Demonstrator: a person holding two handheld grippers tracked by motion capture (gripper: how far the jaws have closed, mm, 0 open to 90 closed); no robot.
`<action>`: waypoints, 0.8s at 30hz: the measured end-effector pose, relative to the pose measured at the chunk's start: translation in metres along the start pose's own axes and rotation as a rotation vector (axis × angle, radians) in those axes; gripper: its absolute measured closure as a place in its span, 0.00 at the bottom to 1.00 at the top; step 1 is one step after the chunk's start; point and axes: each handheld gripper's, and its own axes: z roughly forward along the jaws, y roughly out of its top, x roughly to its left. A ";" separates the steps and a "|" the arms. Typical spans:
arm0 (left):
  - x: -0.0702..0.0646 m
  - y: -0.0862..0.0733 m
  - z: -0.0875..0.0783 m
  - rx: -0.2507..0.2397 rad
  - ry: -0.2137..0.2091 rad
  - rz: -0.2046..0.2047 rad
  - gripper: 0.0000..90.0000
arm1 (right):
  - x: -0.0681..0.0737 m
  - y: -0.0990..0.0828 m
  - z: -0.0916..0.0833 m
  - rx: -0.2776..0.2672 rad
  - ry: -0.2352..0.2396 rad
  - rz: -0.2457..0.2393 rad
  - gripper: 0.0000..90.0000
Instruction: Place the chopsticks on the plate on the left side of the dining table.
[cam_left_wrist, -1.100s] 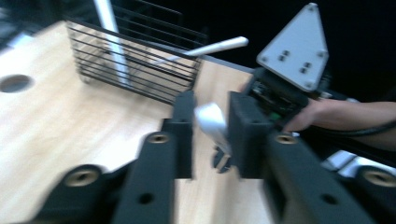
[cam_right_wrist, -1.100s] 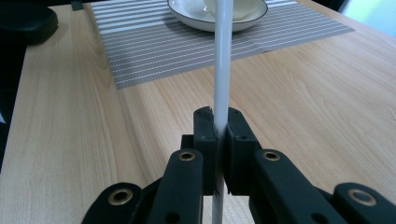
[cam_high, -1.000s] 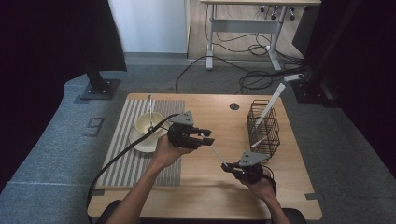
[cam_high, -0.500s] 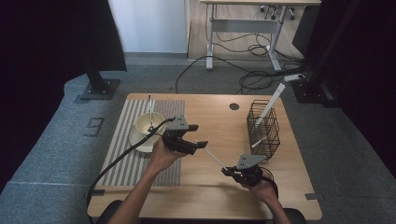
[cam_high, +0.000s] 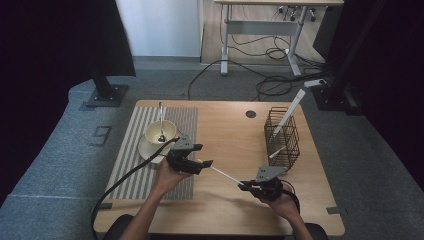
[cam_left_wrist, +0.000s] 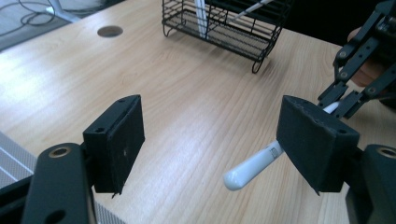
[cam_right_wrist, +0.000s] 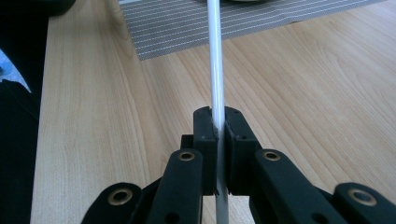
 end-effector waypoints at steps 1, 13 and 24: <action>0.000 0.000 0.000 0.000 0.000 0.000 0.26 | 0.000 0.000 0.000 0.000 0.000 0.000 0.94; -0.002 -0.028 0.006 0.057 -0.013 0.000 0.24 | -0.001 -0.003 -0.004 0.017 0.003 0.004 0.94; -0.002 -0.022 0.001 -0.039 -0.033 -0.043 0.24 | 0.001 -0.005 0.000 0.068 0.017 -0.019 0.94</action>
